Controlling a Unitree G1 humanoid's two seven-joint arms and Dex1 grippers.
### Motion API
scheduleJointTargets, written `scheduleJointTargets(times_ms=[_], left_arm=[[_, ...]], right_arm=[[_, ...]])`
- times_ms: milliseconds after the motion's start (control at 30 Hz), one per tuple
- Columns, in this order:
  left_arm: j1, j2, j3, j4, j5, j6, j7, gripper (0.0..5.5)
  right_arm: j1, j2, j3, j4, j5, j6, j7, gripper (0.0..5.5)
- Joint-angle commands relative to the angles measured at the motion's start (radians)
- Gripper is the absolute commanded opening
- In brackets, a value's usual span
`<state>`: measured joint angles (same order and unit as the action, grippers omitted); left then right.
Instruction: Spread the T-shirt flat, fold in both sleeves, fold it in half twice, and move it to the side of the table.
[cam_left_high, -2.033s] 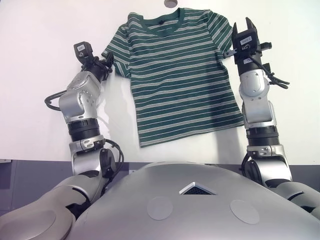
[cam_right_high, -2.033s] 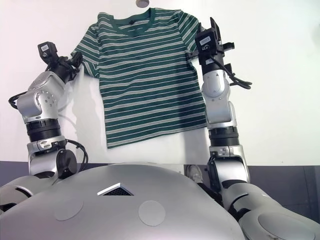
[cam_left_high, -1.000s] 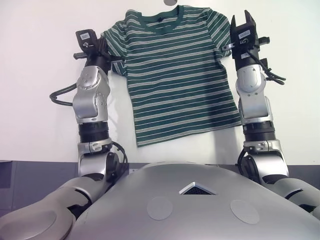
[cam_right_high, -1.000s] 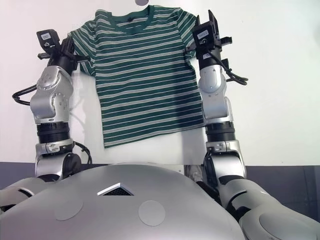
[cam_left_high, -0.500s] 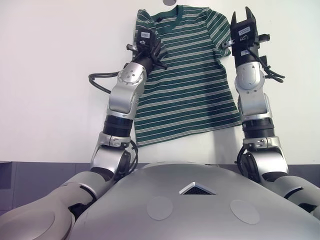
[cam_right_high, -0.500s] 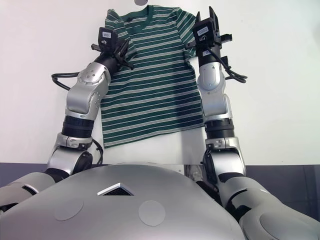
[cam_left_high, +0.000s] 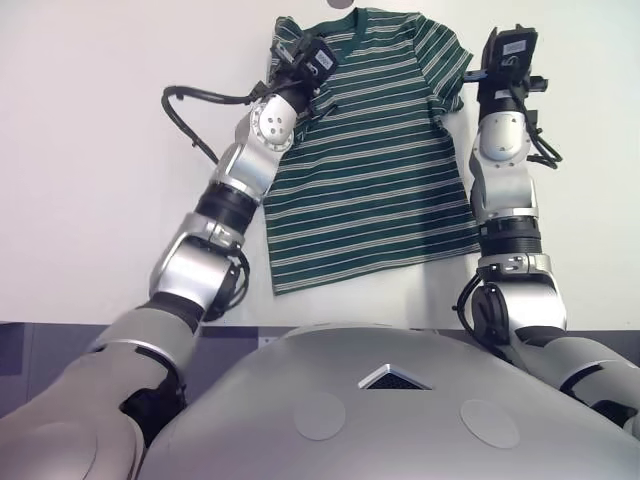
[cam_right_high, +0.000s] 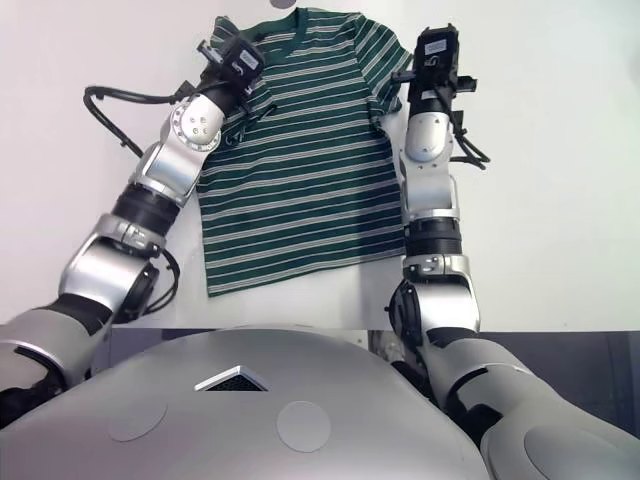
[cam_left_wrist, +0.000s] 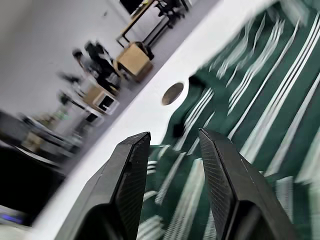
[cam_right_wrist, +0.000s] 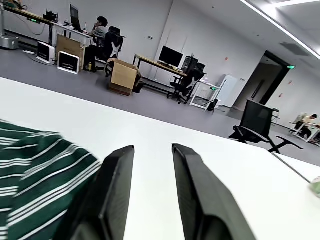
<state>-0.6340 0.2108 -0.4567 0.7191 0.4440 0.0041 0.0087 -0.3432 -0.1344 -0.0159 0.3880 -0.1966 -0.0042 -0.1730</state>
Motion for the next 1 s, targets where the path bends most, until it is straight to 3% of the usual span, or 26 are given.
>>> scheduleJointTargets(times_ms=[33,267,567,667,833,1000], left_arm=[[-0.098,0.04,-0.031,0.213,0.089,-0.074,0.09,1.77],[-0.157,0.053,-0.001,0.446,0.087,-0.114,0.131,1.77],[-0.227,0.072,0.226,0.538,-0.099,-0.097,0.102,1.77],[-0.21,0.007,0.301,0.462,-0.2,-0.115,0.016,1.77],[-0.074,-0.059,0.235,0.328,-0.176,-0.09,-0.111,1.77],[-0.049,-0.003,0.128,0.367,-0.037,-0.068,-0.025,1.77]], right_arm=[[0.011,0.016,0.022,0.01,0.0,-0.001,0.016,1.4],[0.01,0.016,0.022,0.01,0.002,0.003,0.015,1.4],[0.014,0.02,0.021,0.01,0.0,0.008,0.009,1.4],[0.018,0.02,0.021,0.01,-0.001,0.006,0.01,1.4],[0.02,0.022,0.026,0.01,-0.002,0.003,0.016,1.4],[0.014,0.026,0.035,0.012,-0.005,0.004,0.018,1.4]])
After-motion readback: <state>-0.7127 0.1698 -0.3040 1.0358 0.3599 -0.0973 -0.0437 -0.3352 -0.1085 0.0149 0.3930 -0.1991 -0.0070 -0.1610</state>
